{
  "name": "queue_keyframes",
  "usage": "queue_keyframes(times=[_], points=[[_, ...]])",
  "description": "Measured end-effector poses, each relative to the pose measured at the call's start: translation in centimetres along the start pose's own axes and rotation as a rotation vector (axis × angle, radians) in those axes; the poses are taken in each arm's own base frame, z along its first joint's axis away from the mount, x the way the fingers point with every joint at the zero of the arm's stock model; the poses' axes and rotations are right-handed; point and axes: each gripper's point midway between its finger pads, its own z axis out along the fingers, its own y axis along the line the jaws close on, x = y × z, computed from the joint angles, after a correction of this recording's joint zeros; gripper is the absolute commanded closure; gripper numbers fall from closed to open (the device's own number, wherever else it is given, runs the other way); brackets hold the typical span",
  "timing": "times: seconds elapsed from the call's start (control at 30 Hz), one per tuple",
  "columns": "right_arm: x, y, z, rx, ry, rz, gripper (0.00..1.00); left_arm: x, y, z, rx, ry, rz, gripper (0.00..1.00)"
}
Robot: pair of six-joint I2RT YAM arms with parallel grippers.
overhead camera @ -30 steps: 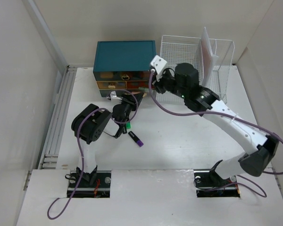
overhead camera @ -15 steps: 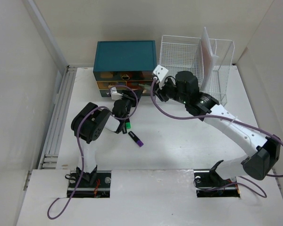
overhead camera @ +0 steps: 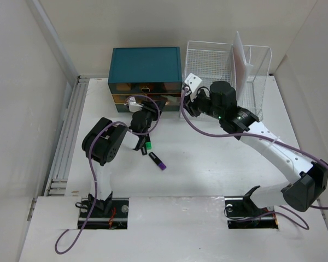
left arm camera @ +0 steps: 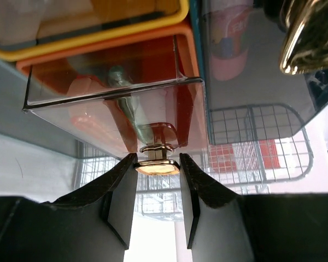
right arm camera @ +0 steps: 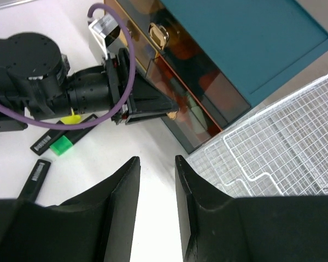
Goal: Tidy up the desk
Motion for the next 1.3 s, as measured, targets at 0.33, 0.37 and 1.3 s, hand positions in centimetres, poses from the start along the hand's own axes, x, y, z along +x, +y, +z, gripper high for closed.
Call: queue_keyframes(times=[0.33, 0.37, 1.3], points=[[0.6, -0.5, -0.2, -0.001, 0.004, 0.019, 0.63, -0.5, -0.1, 1.5, -0.004, -0.019, 0.017, 1.00], [0.7, -0.6, -0.2, 0.000, 0.004, 0.022, 0.63, -0.5, 0.0, 1.6, -0.005, -0.022, 0.019, 1.00], [1.6, -0.1, -0.3, -0.030, 0.015, 0.052, 0.63, -1.5, 8.6, -6.0, -0.238, -0.042, 0.072, 0.31]])
